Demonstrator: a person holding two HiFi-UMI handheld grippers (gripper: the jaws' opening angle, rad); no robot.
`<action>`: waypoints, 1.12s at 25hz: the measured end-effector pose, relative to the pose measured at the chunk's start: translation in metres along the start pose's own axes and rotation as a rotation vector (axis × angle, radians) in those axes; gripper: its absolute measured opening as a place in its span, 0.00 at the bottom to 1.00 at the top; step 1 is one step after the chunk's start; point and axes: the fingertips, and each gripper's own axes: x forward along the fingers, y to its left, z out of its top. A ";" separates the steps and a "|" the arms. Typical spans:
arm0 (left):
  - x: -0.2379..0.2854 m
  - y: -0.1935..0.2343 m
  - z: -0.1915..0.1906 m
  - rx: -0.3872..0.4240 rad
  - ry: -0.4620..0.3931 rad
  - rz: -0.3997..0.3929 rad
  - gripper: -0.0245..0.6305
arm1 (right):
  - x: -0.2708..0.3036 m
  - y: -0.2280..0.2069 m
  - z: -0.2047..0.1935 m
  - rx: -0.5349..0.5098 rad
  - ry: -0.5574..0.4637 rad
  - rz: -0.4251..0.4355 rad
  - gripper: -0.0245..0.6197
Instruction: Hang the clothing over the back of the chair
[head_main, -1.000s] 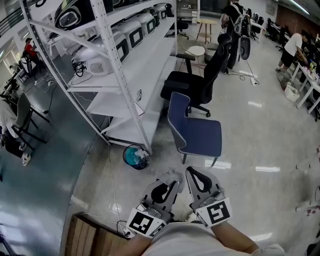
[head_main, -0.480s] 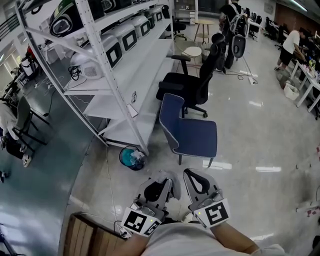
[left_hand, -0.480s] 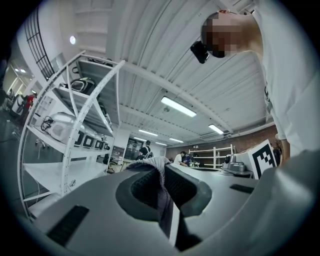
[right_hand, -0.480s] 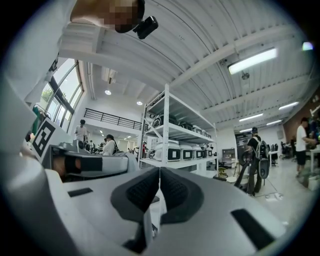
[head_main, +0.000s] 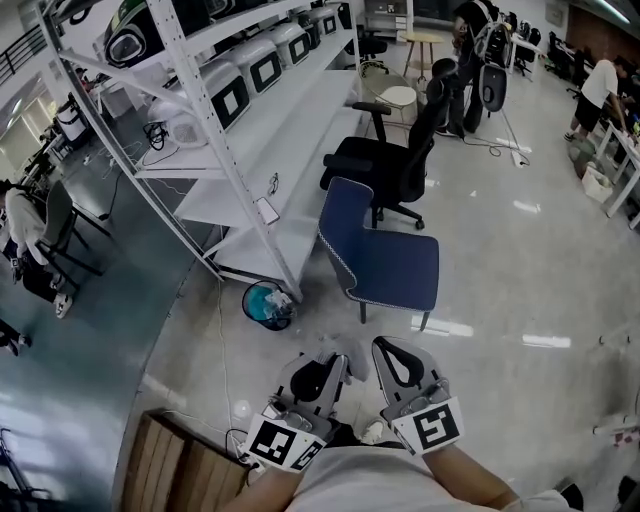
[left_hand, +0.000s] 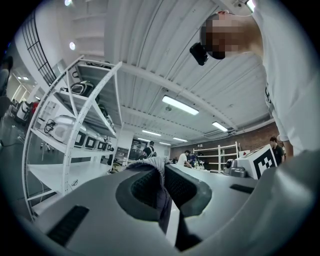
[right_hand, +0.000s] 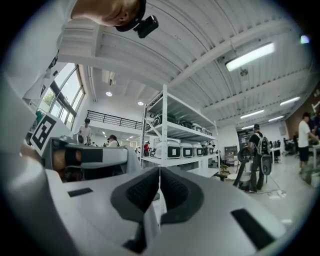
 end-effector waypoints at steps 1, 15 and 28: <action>0.001 0.000 -0.001 0.000 0.003 0.001 0.09 | 0.000 -0.001 0.000 0.003 -0.001 0.003 0.07; 0.033 0.024 -0.008 -0.030 0.014 -0.047 0.09 | 0.034 -0.019 -0.008 0.020 0.025 -0.011 0.07; 0.070 0.104 -0.006 -0.062 0.024 -0.097 0.09 | 0.125 -0.022 -0.009 0.046 0.053 -0.010 0.07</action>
